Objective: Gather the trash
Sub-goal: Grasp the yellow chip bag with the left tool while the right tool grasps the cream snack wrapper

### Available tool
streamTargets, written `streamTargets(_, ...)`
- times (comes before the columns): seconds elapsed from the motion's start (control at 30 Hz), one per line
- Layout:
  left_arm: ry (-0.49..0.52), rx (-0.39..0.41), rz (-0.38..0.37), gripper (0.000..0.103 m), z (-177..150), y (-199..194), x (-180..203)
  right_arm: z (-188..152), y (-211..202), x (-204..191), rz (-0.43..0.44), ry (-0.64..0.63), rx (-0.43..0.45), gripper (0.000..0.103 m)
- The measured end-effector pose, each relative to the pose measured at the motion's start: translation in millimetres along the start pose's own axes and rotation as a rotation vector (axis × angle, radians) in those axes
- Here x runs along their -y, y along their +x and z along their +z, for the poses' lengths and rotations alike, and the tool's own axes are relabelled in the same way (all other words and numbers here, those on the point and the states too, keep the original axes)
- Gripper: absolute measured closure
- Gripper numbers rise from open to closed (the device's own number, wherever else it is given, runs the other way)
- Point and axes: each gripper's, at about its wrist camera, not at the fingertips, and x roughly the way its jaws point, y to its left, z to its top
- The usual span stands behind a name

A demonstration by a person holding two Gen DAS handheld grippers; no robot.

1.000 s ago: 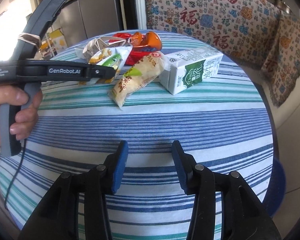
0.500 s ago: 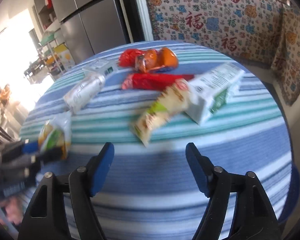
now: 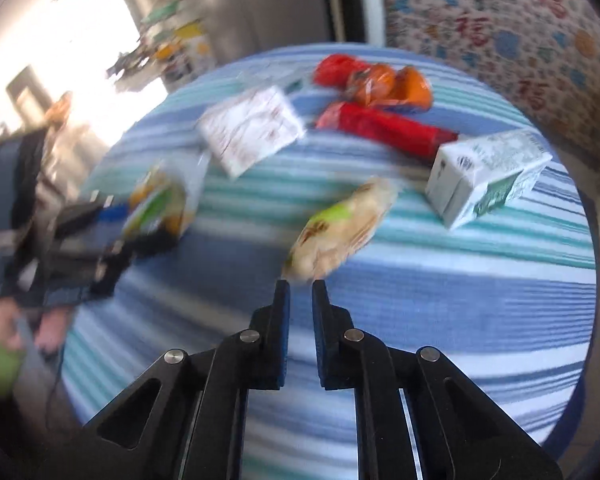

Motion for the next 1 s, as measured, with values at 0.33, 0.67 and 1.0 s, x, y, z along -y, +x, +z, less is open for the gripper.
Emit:
streamTargets(0.33, 0.022, 0.001, 0.028, 0.041, 0.0, 2.8, 4.3, -22.1, -30.0, 42.7, -0.146, 0.139, 0.075, 0.039)
streamTargets(0.67, 0.020, 0.004, 0.021, 0.040, -0.3, 2.2, 3.4, -1.3, 26.4, -10.3, -0.165, 0.078, 0.086, 0.060)
streamTargets(1.0, 0.023, -0.026, -0.020, 0.040, -1.2, -7.3, -3.1, -30.3, -15.2, 45.5, -0.318, 0.169, 0.061, 0.042)
